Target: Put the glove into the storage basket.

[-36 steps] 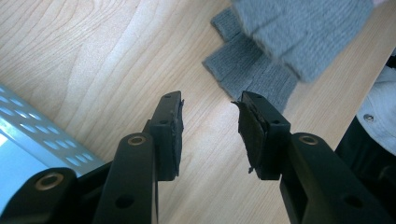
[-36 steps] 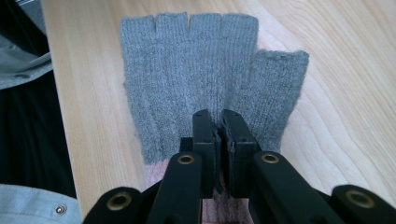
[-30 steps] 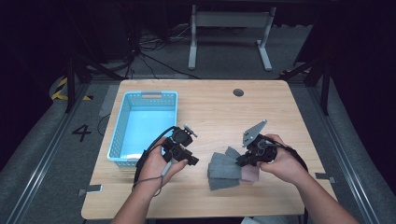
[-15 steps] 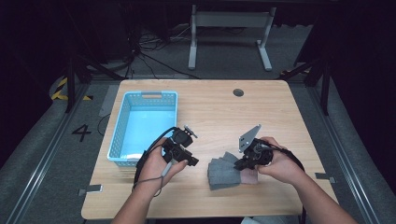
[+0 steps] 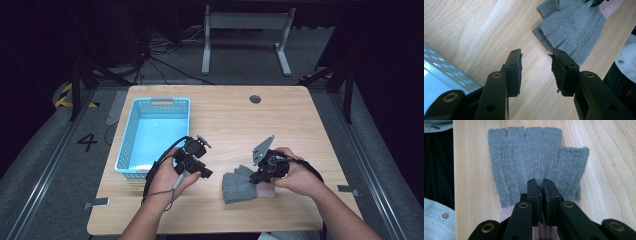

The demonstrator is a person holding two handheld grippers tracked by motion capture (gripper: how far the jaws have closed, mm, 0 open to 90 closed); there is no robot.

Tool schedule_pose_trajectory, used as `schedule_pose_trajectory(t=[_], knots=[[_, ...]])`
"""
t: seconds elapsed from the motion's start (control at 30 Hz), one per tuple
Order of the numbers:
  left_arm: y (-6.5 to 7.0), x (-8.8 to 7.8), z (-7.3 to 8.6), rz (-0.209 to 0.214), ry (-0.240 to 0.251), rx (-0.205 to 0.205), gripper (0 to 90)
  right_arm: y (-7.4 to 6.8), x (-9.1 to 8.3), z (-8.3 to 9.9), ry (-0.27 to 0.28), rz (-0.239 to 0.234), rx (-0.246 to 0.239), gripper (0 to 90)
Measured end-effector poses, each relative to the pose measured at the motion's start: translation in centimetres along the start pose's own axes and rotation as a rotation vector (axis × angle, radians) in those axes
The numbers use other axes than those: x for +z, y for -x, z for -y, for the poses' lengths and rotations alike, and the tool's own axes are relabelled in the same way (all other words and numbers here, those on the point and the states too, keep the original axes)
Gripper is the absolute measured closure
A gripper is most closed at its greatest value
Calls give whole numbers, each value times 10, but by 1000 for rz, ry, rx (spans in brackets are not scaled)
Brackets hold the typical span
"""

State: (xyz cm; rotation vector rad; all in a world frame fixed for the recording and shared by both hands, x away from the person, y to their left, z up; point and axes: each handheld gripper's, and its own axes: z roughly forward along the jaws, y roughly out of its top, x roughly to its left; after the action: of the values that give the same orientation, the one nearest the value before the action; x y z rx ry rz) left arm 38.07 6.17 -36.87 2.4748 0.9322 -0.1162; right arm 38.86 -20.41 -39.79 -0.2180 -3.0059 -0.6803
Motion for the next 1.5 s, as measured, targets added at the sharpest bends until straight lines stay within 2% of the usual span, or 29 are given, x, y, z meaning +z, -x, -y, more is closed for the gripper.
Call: schedule_pose_trajectory(t=[0.37,0.6,0.83,0.93,1.03,1.23,1.27,1.4,1.5], knots=[[0,1,0,1,-4,0,603,3,7,0,-28,-9,5,844],[0,1,0,4,-6,-1,603,3,5,-3,-28,-9,-38,846],[-1,2,0,6,-7,0,601,5,3,-7,-42,-10,-60,846],[-1,1,0,5,-6,-1,601,5,5,-6,-57,-22,-45,846],[-1,2,0,5,-6,-2,601,8,7,-5,-39,-7,-50,814],[0,3,0,3,-13,2,599,8,8,-2,-35,27,-43,739],[1,3,0,4,-14,3,598,8,8,0,-19,47,-41,705],[1,5,-1,5,-18,4,598,7,4,5,18,58,-35,702],[3,8,-4,5,-24,15,598,4,-5,12,62,67,-2,695]])
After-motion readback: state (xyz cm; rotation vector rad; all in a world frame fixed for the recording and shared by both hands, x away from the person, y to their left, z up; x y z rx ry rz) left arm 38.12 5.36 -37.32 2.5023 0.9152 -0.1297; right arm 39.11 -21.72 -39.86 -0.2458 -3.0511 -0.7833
